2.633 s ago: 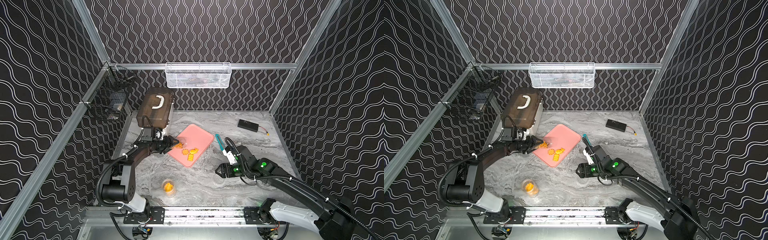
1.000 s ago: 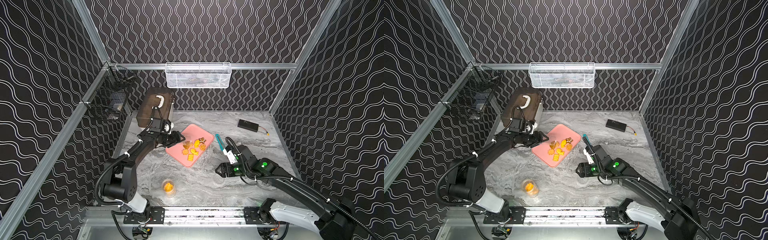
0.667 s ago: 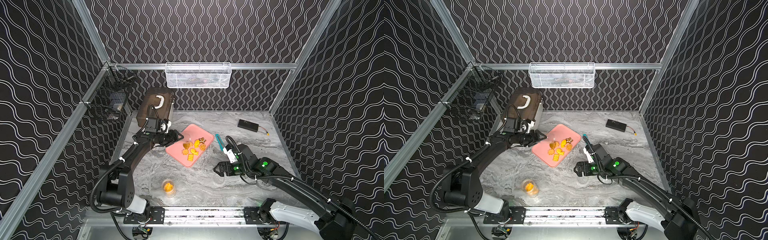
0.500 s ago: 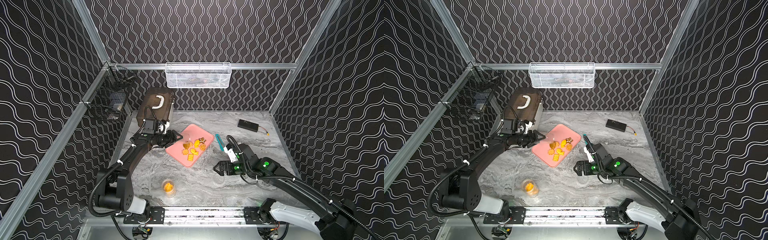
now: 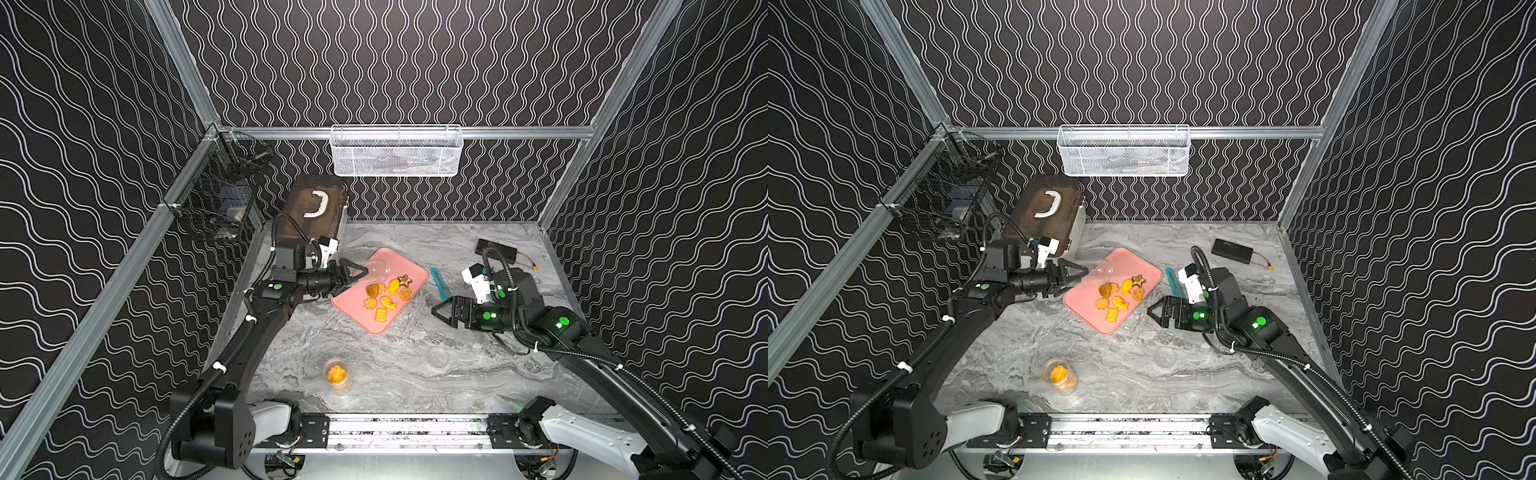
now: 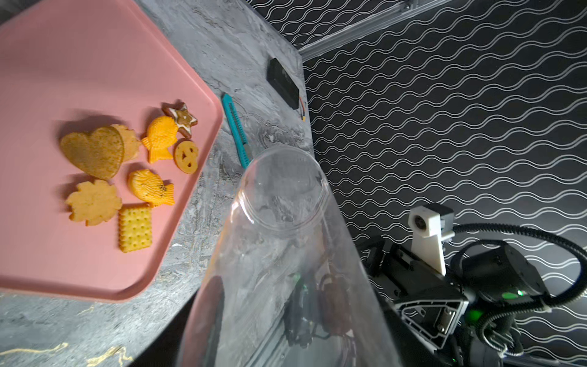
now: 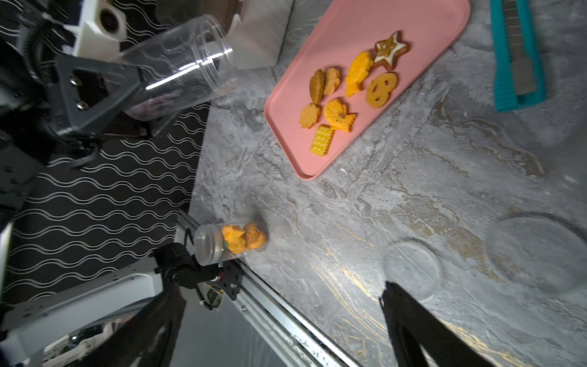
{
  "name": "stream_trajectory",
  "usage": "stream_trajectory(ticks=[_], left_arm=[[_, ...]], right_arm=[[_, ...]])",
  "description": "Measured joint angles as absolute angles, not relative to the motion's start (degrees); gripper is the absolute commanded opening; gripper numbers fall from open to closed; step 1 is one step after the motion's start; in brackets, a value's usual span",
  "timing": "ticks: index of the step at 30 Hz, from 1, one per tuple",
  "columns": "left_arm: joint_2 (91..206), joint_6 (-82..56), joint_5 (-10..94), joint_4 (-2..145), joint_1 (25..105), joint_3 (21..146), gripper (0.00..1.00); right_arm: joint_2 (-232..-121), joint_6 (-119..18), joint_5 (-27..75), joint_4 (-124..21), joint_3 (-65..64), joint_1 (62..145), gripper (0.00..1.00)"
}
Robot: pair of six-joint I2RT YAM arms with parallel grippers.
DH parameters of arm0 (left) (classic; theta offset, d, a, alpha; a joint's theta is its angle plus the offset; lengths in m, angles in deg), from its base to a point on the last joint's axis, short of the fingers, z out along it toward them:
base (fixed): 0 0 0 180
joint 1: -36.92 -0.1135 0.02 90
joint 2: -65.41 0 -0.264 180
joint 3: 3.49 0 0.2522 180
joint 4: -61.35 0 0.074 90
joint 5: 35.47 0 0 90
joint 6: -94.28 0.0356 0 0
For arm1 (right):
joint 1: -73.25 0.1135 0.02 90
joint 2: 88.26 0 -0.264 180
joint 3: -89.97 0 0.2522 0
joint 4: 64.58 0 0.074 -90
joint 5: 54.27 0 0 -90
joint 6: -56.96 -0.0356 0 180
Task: Pour the cookies out of the jar
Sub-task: Pour the cookies in the jar onto the tray, then place the jar at the center of the board.
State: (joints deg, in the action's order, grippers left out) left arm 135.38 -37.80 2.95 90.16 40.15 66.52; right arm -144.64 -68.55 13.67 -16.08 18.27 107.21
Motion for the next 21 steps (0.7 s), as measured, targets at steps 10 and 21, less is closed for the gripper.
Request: stream_trajectory(ticks=[10,21], left_arm=[[129.02,-48.56,-2.33,79.31,40.19,60.20,0.48],[129.70,-68.12,-6.71,53.54,41.63,53.40,0.49]], right_arm=[[-144.55,-74.78,0.44,-21.59,16.24,101.46,1.00],[-149.16,-80.61,-9.92,-32.03,16.26,100.48,1.00]])
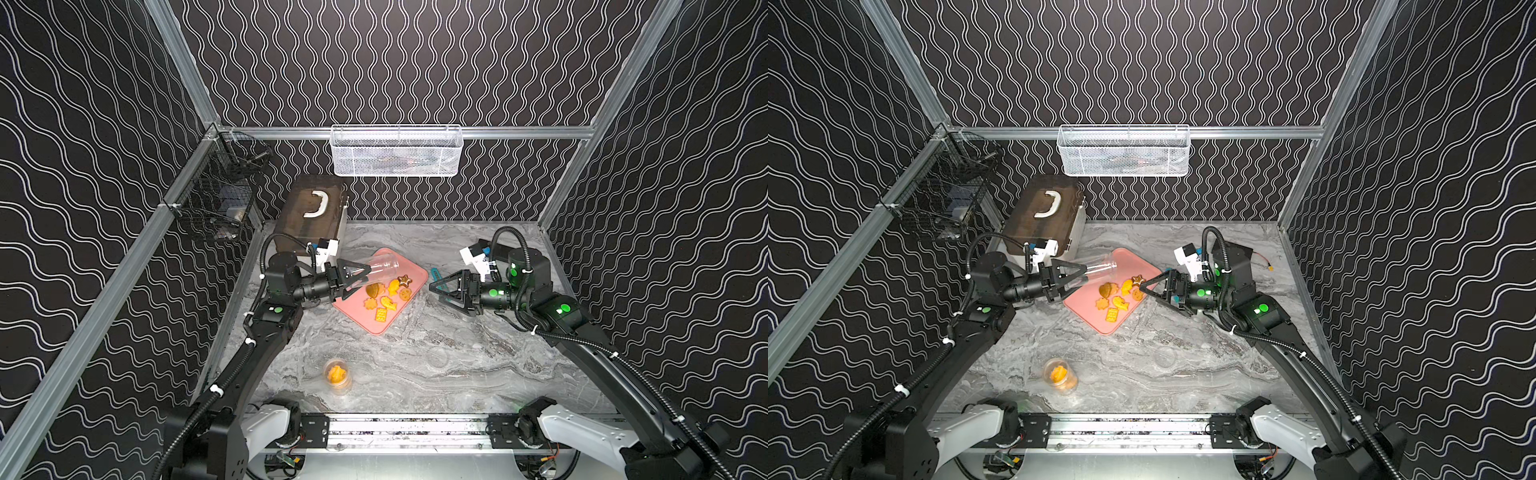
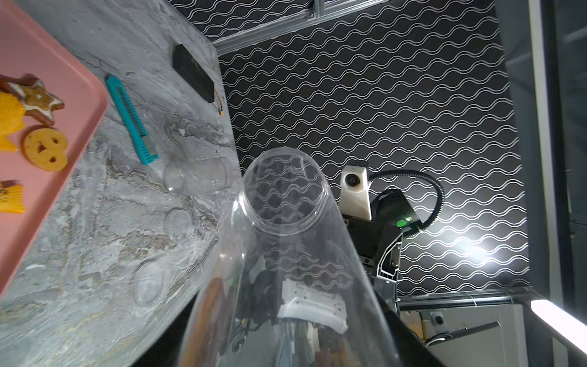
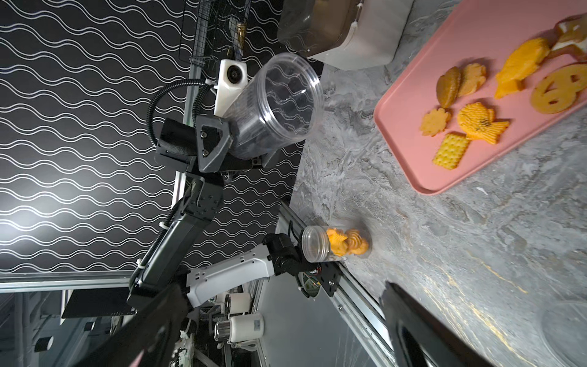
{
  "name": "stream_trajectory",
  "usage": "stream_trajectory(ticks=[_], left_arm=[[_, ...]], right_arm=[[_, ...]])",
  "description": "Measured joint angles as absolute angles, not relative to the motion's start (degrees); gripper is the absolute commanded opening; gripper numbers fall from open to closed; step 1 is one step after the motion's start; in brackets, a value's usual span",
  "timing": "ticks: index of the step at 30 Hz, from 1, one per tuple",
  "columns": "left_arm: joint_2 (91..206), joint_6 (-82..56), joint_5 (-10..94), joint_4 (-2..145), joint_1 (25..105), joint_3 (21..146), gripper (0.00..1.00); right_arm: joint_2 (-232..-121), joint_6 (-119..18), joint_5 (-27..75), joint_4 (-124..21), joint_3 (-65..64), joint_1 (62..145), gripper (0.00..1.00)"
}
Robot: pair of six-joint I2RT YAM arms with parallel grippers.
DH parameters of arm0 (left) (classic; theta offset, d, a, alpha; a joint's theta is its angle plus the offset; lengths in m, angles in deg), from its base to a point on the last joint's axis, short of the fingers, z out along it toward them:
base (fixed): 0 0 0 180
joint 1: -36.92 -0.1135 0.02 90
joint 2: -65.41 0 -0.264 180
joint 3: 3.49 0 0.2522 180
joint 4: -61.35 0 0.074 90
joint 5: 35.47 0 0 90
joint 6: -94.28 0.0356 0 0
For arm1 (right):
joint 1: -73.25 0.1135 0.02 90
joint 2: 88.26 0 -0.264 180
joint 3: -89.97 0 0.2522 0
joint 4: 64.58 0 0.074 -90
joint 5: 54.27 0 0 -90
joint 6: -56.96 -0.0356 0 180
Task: Pour the cookies out of the jar
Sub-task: Place the jar at the center of the board.
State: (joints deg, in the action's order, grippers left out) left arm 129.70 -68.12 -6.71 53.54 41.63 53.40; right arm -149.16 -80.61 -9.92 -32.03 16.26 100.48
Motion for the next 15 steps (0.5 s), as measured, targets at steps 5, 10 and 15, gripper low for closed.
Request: stream_trajectory(ticks=[5,10,15], left_arm=[[131.64,-75.51,-6.95,42.09,43.43,52.18,0.49],[132.28,-78.96,-7.14,35.29,45.53,52.13,0.49],[131.80,-79.31,-7.14,34.73,48.59,52.57,0.49]], right_arm=[[-150.47,-81.53,-11.64,-33.59,15.37,100.48,1.00],[-150.85,-82.08,-12.60,-35.16,15.06,100.48,1.00],[-150.96,-83.39,-13.15,-36.67,14.84,100.48,1.00]])
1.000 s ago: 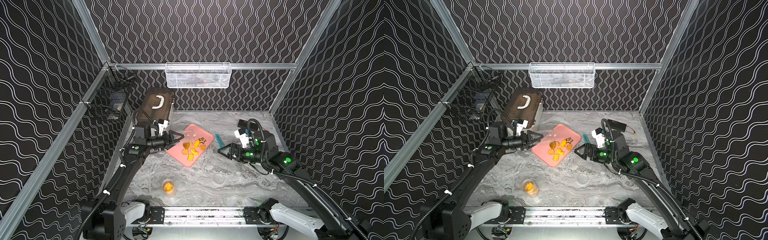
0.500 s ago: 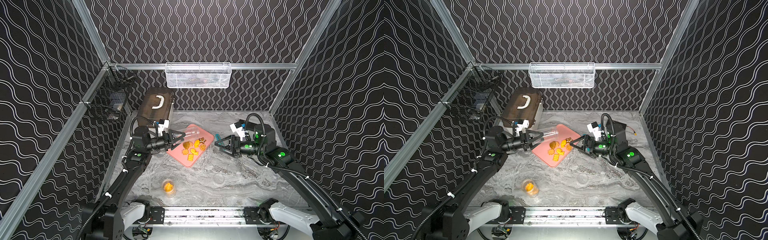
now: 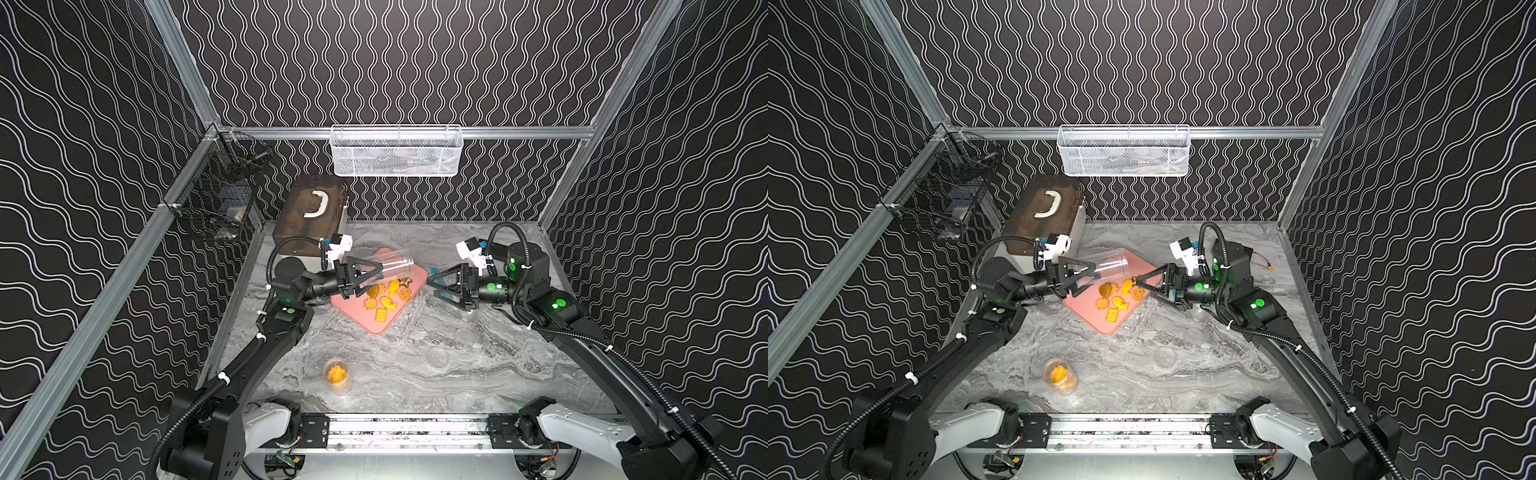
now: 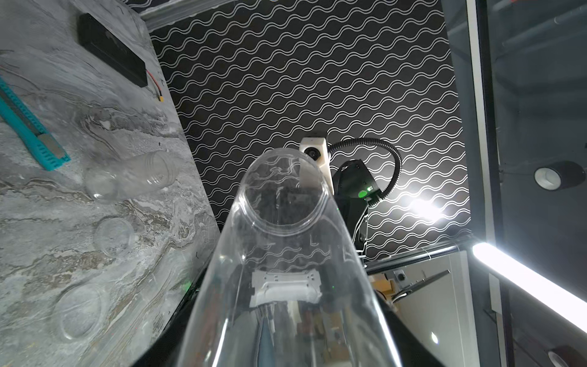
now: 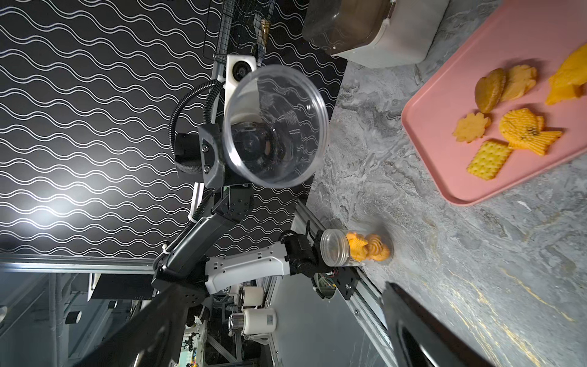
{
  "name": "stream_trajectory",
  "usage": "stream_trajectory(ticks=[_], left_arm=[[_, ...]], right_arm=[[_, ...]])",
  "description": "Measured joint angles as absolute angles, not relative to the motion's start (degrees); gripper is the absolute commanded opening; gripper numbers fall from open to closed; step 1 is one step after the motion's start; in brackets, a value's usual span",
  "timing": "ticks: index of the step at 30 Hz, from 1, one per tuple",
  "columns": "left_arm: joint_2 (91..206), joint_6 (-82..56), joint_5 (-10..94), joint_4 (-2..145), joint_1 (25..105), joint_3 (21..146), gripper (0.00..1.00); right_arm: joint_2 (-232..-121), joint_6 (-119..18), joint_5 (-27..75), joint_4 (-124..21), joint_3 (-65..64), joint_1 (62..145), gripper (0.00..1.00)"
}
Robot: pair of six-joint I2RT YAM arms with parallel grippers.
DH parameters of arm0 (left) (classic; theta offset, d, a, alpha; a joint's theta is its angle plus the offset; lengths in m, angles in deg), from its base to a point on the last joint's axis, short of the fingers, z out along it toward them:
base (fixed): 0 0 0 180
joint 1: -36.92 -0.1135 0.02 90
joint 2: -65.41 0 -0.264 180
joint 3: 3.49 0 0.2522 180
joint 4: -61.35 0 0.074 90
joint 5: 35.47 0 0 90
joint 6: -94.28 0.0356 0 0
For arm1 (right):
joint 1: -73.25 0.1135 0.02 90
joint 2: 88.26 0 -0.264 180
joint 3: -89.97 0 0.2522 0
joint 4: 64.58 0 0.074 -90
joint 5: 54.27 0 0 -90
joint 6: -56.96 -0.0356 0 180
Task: Pour the cookies out of the jar
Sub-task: Place the jar at the center of the board.
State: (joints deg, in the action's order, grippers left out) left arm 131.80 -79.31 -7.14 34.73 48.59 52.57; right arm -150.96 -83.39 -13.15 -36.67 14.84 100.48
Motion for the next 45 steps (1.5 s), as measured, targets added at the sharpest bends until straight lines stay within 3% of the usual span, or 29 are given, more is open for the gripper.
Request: stream_trajectory(ticks=[15,45], left_arm=[[132.41,-76.58,-6.71,36.47,55.54,53.88,0.49],[133.74,-73.76,-7.08,36.69,61.02,56.44,0.49]], right_arm=[[-151.22,-87.30,-16.93,-42.29,14.80,101.72,1.00],[-151.79,-91.11,-17.54,-46.83,16.09,102.51,0.80]])
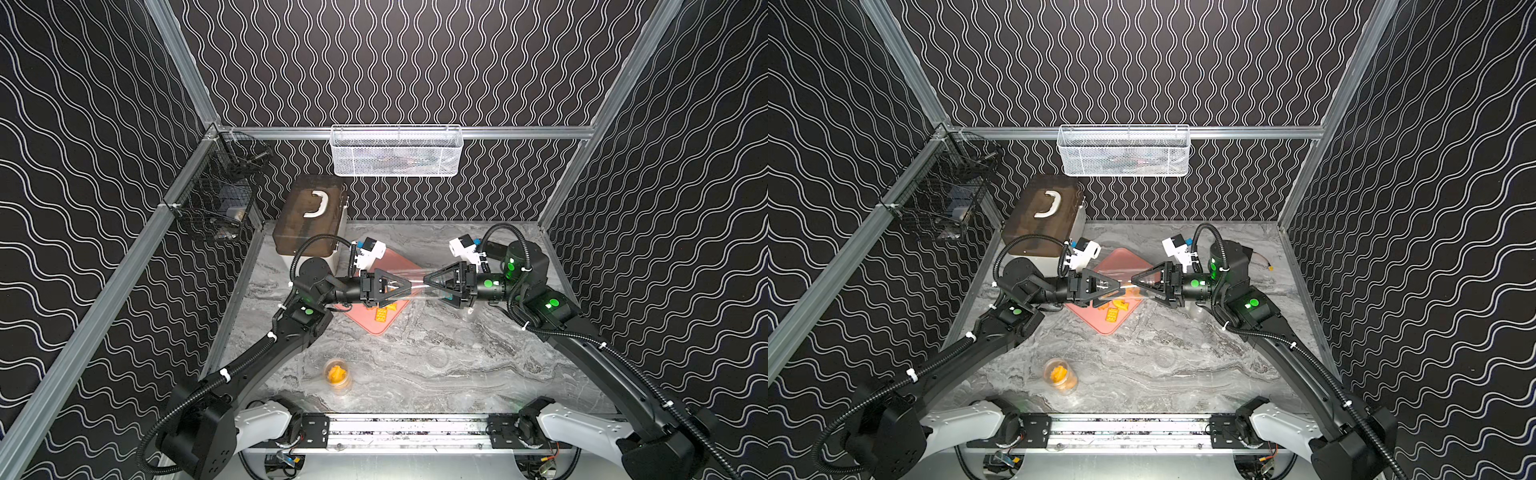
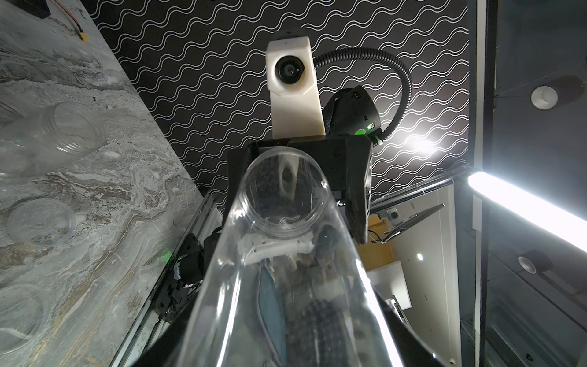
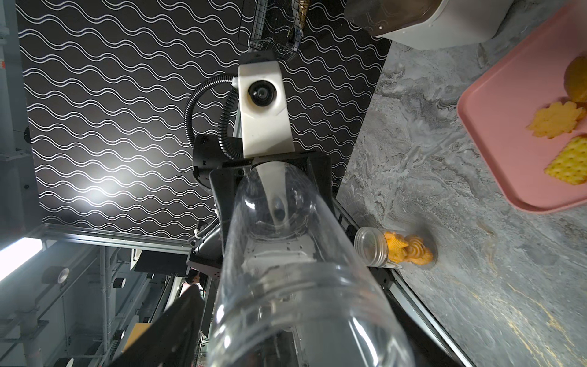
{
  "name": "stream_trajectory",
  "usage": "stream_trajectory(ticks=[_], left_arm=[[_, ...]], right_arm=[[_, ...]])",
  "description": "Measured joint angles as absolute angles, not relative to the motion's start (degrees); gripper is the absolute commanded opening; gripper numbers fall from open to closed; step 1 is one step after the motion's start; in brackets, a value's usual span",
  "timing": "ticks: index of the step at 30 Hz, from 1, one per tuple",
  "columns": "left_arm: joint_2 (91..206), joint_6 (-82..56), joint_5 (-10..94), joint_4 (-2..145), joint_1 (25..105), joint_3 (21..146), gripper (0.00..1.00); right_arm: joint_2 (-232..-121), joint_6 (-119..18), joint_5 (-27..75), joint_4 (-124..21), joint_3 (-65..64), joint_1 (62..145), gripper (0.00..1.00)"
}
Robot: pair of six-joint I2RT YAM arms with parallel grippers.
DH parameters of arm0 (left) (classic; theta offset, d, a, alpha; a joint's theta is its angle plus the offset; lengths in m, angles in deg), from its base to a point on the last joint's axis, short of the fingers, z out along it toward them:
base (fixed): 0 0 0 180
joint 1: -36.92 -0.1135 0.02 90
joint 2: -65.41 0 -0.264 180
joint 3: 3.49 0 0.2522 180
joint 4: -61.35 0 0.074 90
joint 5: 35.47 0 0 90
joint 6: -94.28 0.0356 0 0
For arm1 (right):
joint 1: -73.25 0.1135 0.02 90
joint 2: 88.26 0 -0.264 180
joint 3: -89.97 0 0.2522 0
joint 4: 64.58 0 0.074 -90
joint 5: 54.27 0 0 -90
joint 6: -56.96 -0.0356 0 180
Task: Pour the cookies out of the jar
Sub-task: Place the jar at the center of the board.
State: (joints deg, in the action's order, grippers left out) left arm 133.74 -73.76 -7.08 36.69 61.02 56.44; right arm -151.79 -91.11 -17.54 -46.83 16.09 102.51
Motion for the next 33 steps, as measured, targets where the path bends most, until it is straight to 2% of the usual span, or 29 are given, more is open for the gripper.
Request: stream_trajectory(ticks=[9,19,30,33], left_arm=[[133.72,-73.50,-7.25,36.96,61.26,56.66,0.51],[133.72,-72.07,-7.38,37.98,61.33,56.90,0.60],[133.39,-69.67,-7.14,42.29,61.37,57.62,0.80],[133.37,-69.08,-7.01,43.69,61.37,57.77,0.92]], right_arm=[[-151.35,-92.05,-17.63,-48.01,16.94,102.51,0.75],[-150.89,-92.42,-17.24,-48.54,17.79,102.49,0.71],[-150.41,-92.40,-17.02,-48.62,18.19,102.49,0.68],[-150.41,-92.40,-17.06,-48.97,18.32,102.49,0.67]])
